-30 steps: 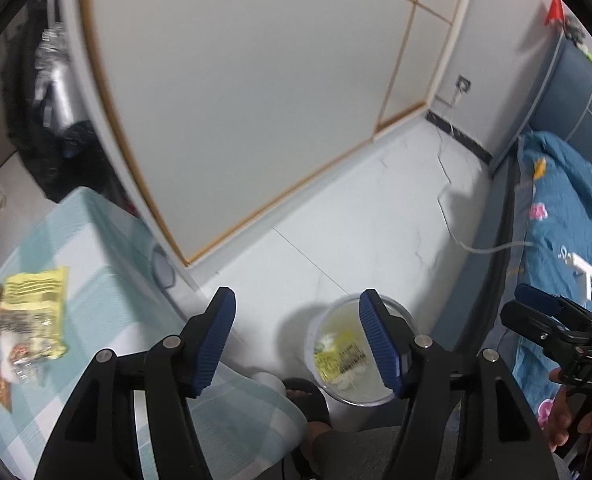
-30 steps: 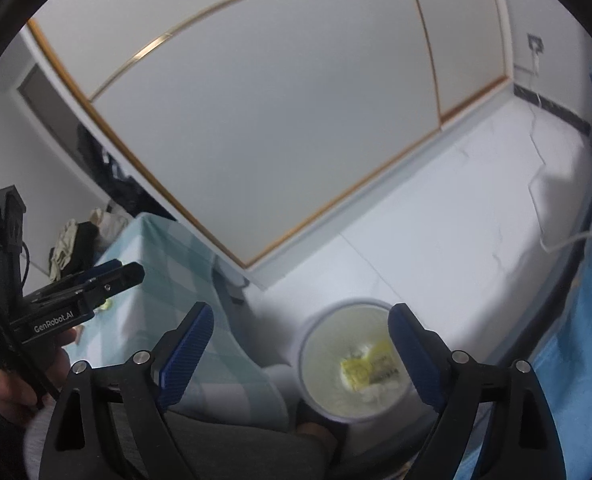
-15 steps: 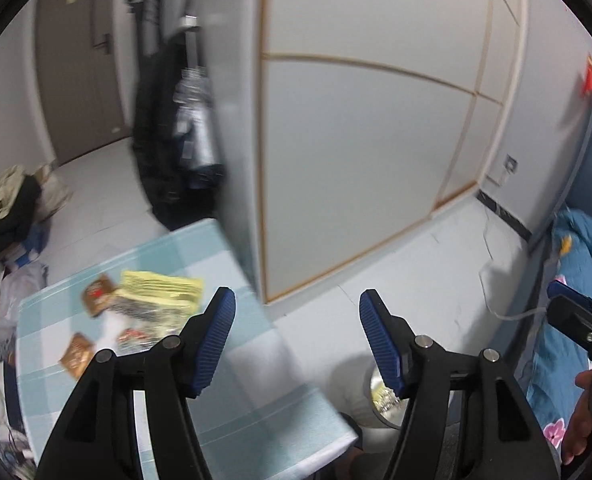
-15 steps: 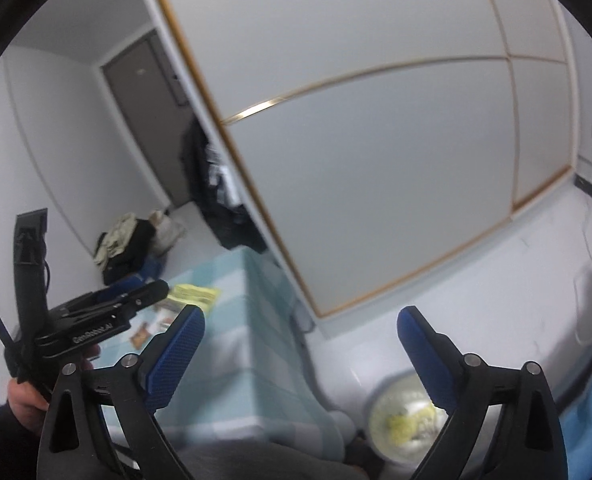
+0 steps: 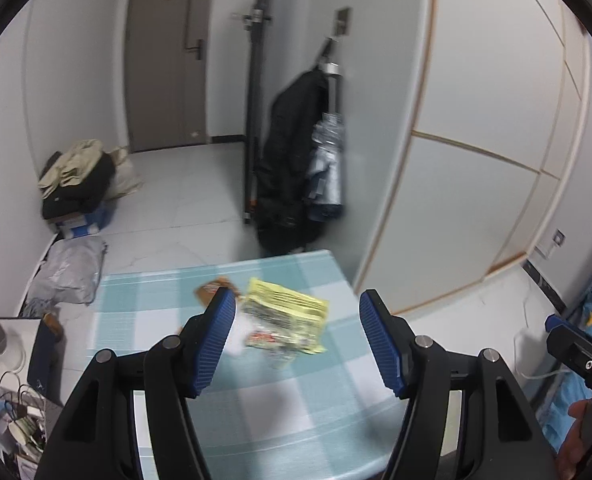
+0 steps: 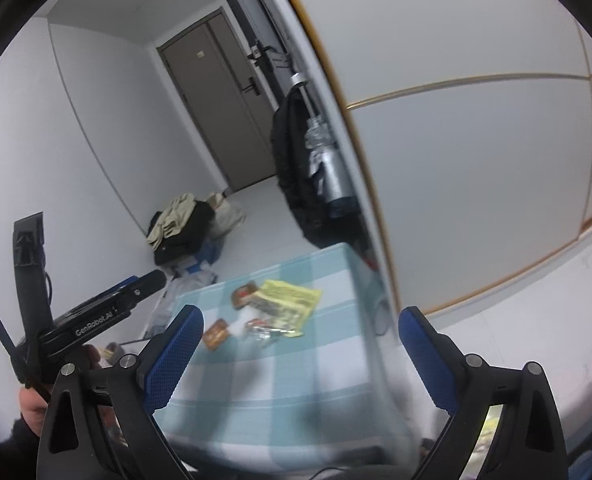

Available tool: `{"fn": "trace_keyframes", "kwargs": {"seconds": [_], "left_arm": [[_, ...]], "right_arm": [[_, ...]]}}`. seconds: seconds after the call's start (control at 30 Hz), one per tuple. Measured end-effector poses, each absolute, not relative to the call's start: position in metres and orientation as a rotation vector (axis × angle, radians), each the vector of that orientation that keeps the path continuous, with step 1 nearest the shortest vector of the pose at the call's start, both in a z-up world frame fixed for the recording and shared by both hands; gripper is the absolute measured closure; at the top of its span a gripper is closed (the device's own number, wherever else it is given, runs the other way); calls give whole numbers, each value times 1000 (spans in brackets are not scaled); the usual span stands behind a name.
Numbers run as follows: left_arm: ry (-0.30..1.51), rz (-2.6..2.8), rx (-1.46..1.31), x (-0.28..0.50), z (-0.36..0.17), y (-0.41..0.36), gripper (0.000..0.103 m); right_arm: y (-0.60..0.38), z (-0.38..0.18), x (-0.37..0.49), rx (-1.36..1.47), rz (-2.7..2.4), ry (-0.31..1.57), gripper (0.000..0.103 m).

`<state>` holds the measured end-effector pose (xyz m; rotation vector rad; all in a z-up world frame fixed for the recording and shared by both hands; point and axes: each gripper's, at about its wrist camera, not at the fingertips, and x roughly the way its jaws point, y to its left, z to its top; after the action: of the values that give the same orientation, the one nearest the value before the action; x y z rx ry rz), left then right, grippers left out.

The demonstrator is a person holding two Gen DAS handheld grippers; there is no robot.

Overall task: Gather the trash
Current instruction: 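Move both open tools back over the table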

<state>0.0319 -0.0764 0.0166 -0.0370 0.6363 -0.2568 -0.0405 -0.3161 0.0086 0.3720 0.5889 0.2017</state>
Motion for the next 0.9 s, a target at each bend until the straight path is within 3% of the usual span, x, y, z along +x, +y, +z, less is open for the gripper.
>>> {"fn": "trace_keyframes", "kwargs": {"seconds": [0.6,0.9], "left_arm": [[689,-71,-125,68,-17,23,42],[762,-55,-207,89,-26,59,42]], "right_arm": [[-221,-9,42,318,349,641,4],[-179,-42,119,255,394,759,4]]}}
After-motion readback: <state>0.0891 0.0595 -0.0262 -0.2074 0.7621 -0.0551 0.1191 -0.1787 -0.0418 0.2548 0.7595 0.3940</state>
